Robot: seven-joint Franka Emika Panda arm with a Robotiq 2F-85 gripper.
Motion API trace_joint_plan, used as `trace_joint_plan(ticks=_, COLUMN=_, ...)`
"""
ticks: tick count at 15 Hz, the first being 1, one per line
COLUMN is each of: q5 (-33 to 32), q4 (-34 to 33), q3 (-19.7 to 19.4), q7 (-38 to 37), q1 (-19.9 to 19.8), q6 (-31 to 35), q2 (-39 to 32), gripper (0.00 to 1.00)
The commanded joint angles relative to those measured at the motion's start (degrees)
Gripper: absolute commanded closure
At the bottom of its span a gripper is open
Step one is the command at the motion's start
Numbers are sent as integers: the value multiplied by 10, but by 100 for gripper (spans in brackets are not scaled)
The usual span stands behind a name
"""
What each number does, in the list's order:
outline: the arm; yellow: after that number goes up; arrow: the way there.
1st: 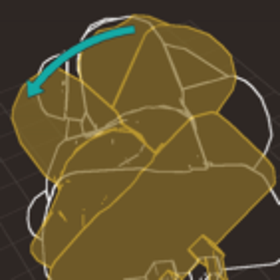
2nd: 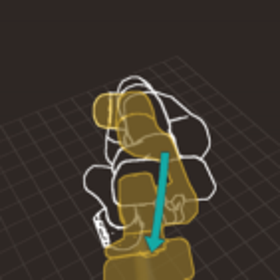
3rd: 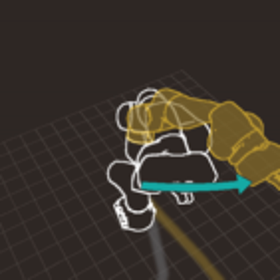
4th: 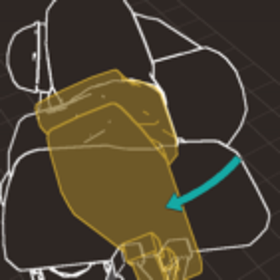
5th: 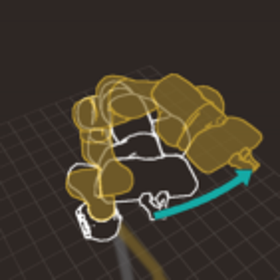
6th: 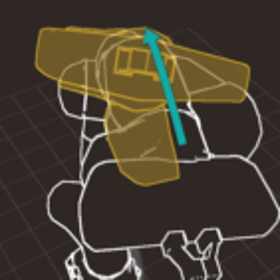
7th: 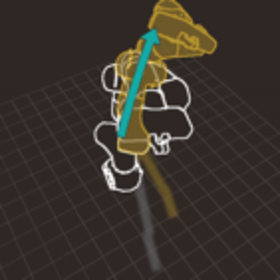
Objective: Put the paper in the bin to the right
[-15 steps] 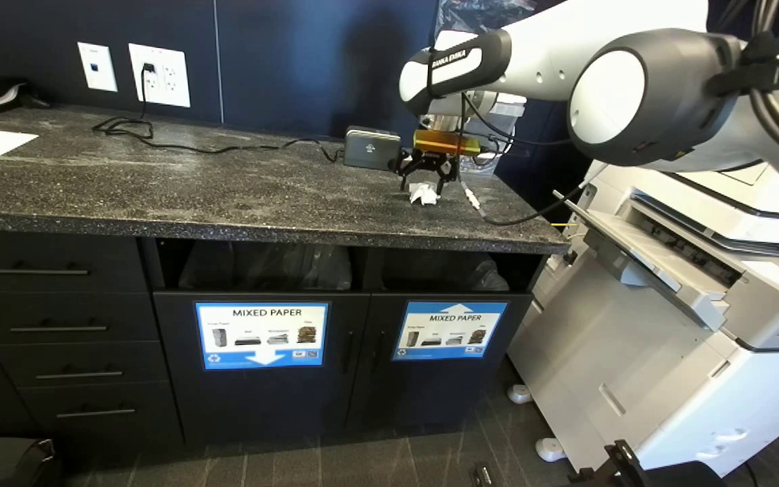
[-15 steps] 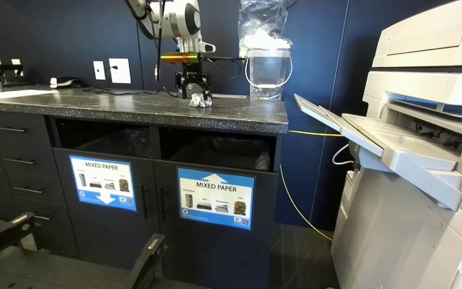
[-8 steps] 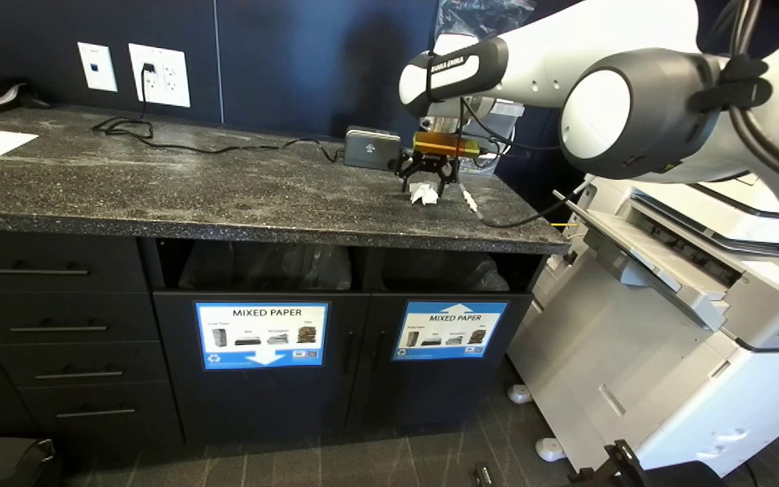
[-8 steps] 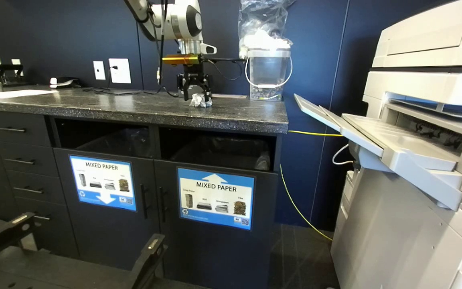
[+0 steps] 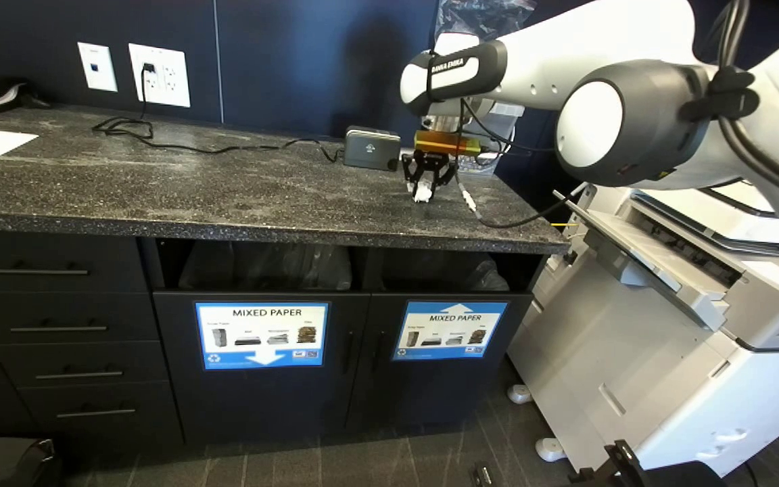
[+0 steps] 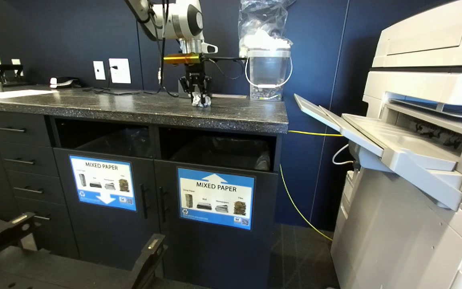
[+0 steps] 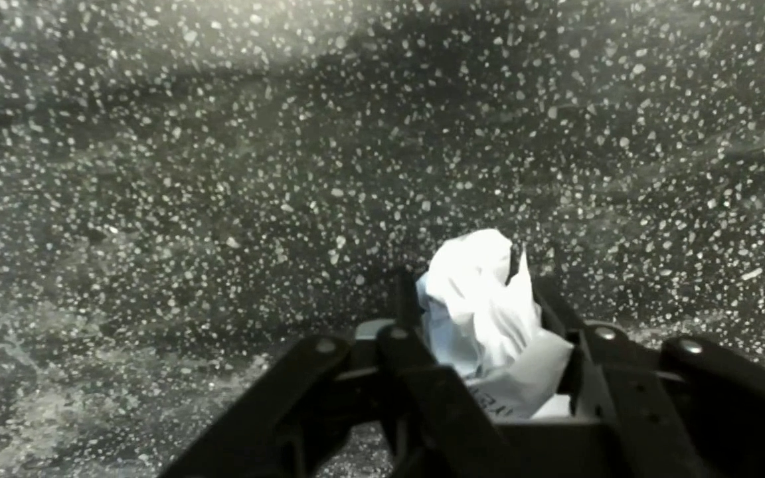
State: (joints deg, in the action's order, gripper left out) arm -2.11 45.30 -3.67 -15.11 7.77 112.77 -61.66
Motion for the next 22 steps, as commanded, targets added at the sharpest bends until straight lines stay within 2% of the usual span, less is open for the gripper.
trace_joint_plan(ticks=1, q5=-6, q4=-44, q3=-9, q7=-11, q1=3, q6=-17, q2=-23, gripper=86)
trace_joint_plan(ticks=4, q5=-5, q4=-43, q3=-10, q7=-11, q1=1, q6=-22, q2=-22, gripper=90)
trace_joint_plan(ticks=5, q5=-5, q4=-40, q3=-11, q7=-13, q1=1, q6=-27, q2=-20, gripper=87)
trace_joint_plan(ticks=6, q5=-3, q4=-34, q3=-10, q7=-11, q1=-1, q6=-35, q2=-16, gripper=89)
trace_joint_plan(ticks=10, q5=6, q4=8, q3=-3, q7=-5, q1=-8, q6=-53, q2=12, gripper=87)
trace_joint_plan(ticks=14, q5=13, q4=96, q3=1, q7=-7, q1=-11, q6=-33, q2=61, gripper=88)
trace_joint_plan(ticks=15, q5=16, q4=136, q3=5, q7=1, q1=-11, q6=-20, q2=83, gripper=87)
trace_joint_plan(ticks=22, q5=19, q4=298, q3=31, q7=33, q1=-15, q6=58, q2=170, gripper=87)
